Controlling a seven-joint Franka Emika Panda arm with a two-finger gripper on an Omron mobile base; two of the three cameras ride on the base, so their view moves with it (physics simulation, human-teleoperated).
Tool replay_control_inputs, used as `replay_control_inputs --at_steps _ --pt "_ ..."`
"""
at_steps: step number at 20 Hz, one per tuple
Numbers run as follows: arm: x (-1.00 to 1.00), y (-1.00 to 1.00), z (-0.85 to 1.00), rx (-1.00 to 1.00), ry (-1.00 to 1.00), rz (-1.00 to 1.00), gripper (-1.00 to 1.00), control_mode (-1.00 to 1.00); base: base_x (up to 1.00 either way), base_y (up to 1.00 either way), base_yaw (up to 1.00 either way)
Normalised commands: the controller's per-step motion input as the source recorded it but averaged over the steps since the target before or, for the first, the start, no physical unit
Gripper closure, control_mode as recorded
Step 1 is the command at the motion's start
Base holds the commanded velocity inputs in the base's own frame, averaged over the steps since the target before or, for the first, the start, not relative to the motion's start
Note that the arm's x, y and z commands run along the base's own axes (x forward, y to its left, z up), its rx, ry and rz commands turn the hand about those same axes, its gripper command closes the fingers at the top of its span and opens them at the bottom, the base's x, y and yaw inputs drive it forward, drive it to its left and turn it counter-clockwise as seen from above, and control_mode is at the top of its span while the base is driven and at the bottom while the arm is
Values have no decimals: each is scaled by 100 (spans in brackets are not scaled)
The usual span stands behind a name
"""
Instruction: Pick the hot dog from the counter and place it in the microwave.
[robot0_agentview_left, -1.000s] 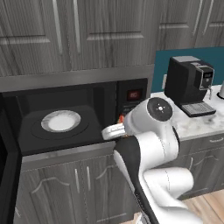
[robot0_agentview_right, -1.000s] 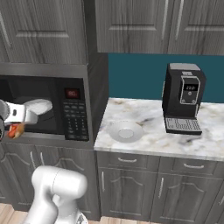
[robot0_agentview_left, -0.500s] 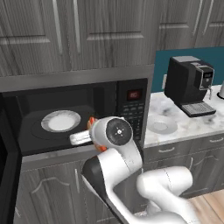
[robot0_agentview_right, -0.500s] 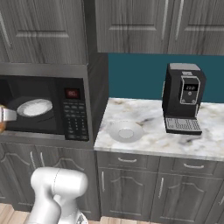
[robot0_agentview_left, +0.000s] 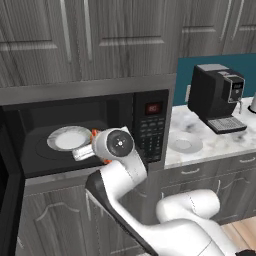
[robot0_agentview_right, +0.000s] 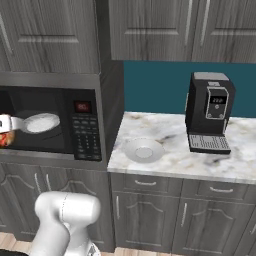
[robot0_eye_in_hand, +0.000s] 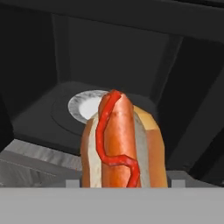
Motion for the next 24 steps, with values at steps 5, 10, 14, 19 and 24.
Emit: replay_control_inputs --at_steps 5,10,14,19,24 --pt "35 46 -51 -23 -22 3 100 -100 0 0 0" --pt "56 13 -9 -11 -6 0 100 -100 0 0 0" --pt "60 2 28 -2 6 0 100 -100 0 0 0" --pt "71 42 7 -1 7 0 100 -100 0 0 0" --pt "53 49 -15 0 0 0 100 -100 0 0 0"
